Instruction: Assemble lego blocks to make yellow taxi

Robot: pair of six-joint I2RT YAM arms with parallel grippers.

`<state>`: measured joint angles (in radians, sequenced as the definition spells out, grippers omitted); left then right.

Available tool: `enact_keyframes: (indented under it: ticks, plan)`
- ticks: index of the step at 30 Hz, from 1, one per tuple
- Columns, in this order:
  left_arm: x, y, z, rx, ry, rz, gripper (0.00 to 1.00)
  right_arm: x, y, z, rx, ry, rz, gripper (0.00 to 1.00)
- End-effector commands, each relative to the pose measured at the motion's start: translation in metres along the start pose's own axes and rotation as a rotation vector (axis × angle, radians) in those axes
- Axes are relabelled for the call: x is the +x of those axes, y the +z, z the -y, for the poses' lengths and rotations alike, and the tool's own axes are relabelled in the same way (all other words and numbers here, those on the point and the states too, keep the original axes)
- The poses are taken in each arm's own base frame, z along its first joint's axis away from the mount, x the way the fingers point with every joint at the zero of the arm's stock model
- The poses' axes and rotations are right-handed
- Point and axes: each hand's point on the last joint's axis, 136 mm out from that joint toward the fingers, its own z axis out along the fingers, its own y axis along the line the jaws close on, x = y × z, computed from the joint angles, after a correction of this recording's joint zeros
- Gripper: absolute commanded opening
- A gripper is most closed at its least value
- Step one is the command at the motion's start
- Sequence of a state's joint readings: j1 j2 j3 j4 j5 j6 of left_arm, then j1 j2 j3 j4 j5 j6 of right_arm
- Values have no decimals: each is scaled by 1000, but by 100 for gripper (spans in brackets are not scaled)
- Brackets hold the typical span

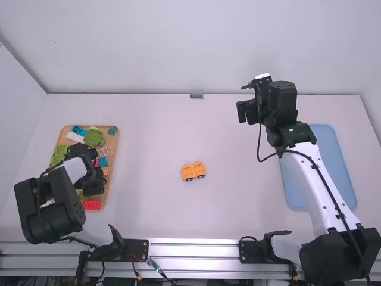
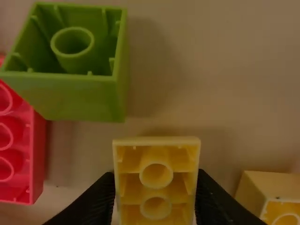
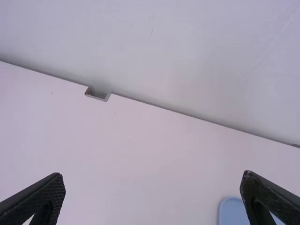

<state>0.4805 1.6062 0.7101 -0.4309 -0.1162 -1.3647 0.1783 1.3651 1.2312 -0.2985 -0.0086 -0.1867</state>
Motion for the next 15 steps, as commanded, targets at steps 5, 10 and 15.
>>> enact_keyframes:
  ticks: [5,10,15]
  plan:
    - [3,6,-10,-29,35,-3,25,-12,-3,3,7,5,23,99]
    - [3,6,-11,-33,35,-3,20,-11,-3,3,7,6,22,99]
    - [7,6,-9,-23,62,-29,20,-12,-3,3,7,6,23,99]
